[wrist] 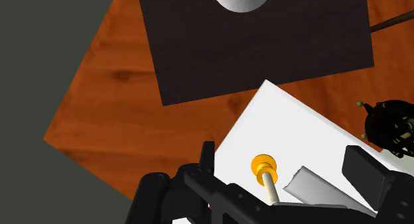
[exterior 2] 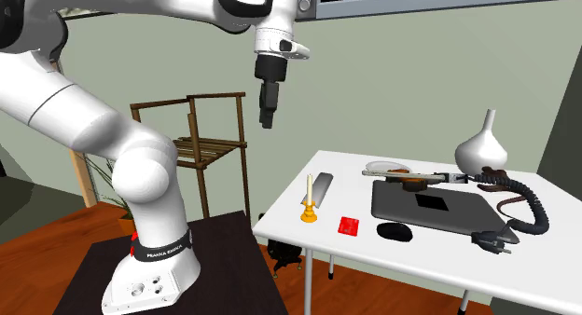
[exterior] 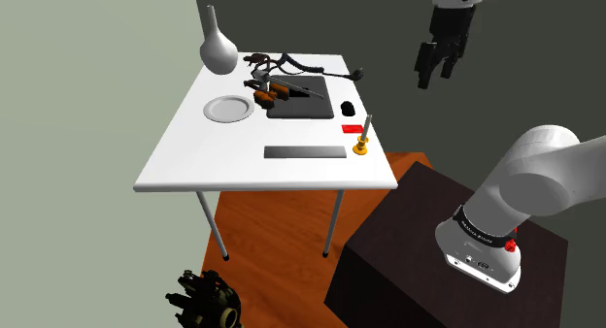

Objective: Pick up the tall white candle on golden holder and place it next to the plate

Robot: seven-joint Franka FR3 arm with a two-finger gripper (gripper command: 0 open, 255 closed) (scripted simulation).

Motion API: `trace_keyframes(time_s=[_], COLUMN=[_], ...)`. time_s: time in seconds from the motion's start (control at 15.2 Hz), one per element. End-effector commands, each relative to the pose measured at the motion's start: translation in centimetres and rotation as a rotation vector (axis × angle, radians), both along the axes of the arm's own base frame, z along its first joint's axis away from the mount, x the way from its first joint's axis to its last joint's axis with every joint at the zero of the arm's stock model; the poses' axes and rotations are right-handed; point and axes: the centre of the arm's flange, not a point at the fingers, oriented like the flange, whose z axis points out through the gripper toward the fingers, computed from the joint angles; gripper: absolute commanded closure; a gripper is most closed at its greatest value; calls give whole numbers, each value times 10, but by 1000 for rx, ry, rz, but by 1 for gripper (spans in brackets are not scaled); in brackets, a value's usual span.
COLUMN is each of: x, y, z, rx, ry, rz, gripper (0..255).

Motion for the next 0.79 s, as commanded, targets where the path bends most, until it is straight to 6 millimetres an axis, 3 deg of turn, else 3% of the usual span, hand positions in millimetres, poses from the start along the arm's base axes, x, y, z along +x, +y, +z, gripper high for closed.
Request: trace_keyframes(time_s=[0.0,0.33,0.73], x=[0,-7,0], y=[0,-6,-12], z=[0,-61,-134], rx=[0,11,23], ry=[0,-168,-370], rz=[0,118,260], gripper=[0,0,0])
